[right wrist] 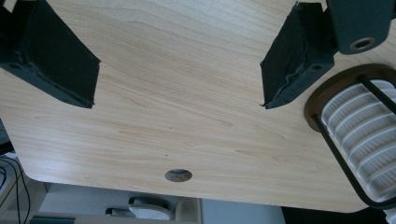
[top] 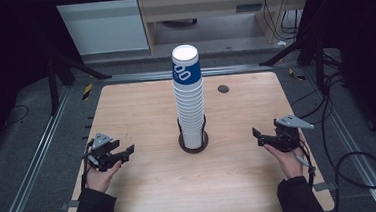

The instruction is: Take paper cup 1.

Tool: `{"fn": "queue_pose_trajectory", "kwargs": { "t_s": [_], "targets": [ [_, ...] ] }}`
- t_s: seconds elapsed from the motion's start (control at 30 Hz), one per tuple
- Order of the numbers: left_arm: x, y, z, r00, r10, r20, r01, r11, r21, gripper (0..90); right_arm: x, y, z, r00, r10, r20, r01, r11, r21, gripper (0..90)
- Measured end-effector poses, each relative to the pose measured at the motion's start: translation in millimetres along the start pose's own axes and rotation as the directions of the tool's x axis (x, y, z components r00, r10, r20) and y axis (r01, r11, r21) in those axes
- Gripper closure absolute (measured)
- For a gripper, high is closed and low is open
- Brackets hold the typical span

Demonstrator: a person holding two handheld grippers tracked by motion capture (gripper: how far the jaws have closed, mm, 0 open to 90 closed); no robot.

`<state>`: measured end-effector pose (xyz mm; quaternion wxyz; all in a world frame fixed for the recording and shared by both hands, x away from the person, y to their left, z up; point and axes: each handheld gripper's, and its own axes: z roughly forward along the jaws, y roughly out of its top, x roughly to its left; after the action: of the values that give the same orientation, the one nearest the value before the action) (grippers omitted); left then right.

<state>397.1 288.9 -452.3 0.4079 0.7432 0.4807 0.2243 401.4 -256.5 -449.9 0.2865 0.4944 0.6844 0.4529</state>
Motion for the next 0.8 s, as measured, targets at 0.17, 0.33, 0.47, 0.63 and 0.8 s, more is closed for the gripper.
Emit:
{"fn": "queue_pose_trajectory", "kwargs": {
  "t_s": [0.17,0.33,0.47,0.63,0.8],
  "targets": [
    [-1.9,-0.2,-0.5,1.0,0.001,0.004,-0.001,1.0,0.006,39.2,0.3,0.4,-0.7,1.0,0.002,-0.003,-0.002,1.0,-0.009,11.3],
    [-0.2,-0.1,-4.4,0.9998,-0.006,0.019,0.006,0.9998,-0.019,39.5,9.7,9.5,-3.3,0.9994,-0.008,-0.032,0.007,0.9995,-0.032,11.0],
    [-0.4,1.2,-5.5,0.9998,-0.015,0.012,0.016,0.9995,-0.026,39.5,18.3,26.1,-10.8,0.9979,-0.015,-0.063,0.01,0.9964,-0.084,10.9],
    [-0.8,1.9,-4.2,0.9997,-0.019,-0.016,0.018,0.9997,-0.018,42.1,25.1,43.0,-16.4,0.9955,-0.028,-0.09,0.016,0.9917,-0.128,10.9],
    [-0.7,1.9,-3.5,0.9998,-0.014,-0.012,0.014,0.9997,-0.019,42.7,36.6,65.8,-24.8,0.9902,-0.054,-0.129,0.03,0.9822,-0.185,10.5]
  ]
}}
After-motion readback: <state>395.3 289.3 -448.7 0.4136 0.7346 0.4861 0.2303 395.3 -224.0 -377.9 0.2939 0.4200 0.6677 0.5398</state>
